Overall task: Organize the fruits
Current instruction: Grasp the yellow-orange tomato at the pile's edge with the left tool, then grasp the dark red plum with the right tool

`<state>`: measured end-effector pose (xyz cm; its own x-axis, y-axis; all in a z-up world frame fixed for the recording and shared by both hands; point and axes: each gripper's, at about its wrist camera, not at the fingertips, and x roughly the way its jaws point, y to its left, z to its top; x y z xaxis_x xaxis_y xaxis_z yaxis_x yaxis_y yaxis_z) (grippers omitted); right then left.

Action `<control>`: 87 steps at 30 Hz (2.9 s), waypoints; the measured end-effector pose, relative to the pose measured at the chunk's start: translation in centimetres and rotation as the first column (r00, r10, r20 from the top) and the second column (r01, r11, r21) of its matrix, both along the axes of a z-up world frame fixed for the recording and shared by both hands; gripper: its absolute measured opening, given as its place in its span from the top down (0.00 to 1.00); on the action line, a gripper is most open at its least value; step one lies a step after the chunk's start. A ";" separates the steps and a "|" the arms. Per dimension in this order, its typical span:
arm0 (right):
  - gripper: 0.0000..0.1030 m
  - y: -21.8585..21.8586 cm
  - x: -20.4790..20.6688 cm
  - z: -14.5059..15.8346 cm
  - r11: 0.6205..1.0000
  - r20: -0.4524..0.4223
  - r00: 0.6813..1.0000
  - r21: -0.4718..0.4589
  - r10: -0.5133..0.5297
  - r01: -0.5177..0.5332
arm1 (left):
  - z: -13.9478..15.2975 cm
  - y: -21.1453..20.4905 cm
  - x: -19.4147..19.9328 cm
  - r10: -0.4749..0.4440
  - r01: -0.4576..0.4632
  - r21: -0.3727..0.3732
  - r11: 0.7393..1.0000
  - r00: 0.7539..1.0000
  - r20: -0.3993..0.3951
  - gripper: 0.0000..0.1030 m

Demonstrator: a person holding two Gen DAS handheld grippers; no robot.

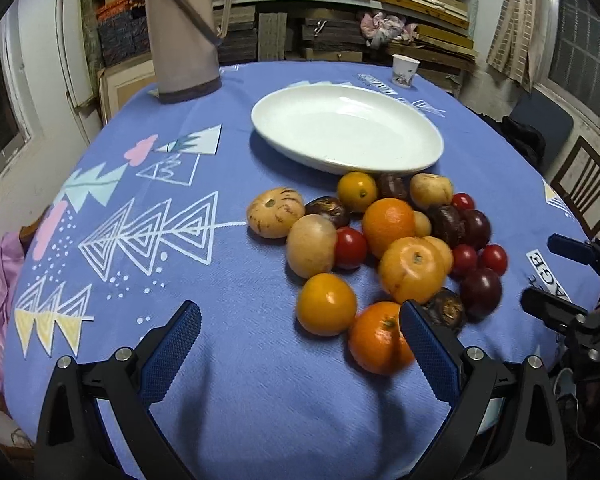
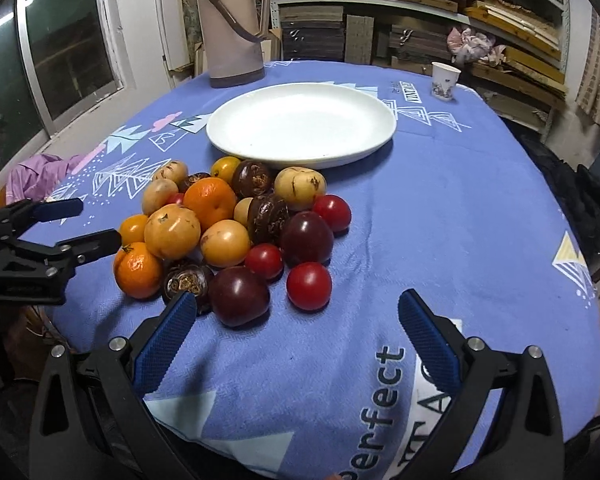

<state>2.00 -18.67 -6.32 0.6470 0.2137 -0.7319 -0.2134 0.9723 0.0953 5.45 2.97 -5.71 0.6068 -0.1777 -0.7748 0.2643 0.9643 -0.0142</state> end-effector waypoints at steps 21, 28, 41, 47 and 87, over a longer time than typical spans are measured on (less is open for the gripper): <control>0.04 0.7 1.7 -1.1 0.995 -0.052 0.998 0.091 0.048 -0.043 | -1.9 1.8 3.1 -0.044 0.022 -0.138 0.990 0.986 -0.162 0.28; 0.04 1.1 1.3 -1.0 0.996 -0.046 0.998 0.072 0.048 -0.045 | -2.8 0.3 3.8 -0.067 0.051 -0.114 0.992 0.987 -0.143 0.52; 0.04 1.5 1.0 -1.7 0.994 -0.052 0.993 0.018 0.106 -0.106 | -2.8 0.6 2.6 -0.085 0.078 -0.073 0.994 0.991 -0.106 0.63; 0.33 2.0 1.4 -2.6 0.961 -0.102 0.966 0.171 0.237 -0.218 | -3.0 0.7 2.0 -0.094 0.087 -0.072 0.994 0.991 -0.096 0.62; 0.63 0.1 3.3 3.3 0.969 0.018 0.980 0.153 0.196 -0.196 | 1.4 1.0 0.6 -0.147 0.149 -0.087 0.985 0.989 0.031 0.63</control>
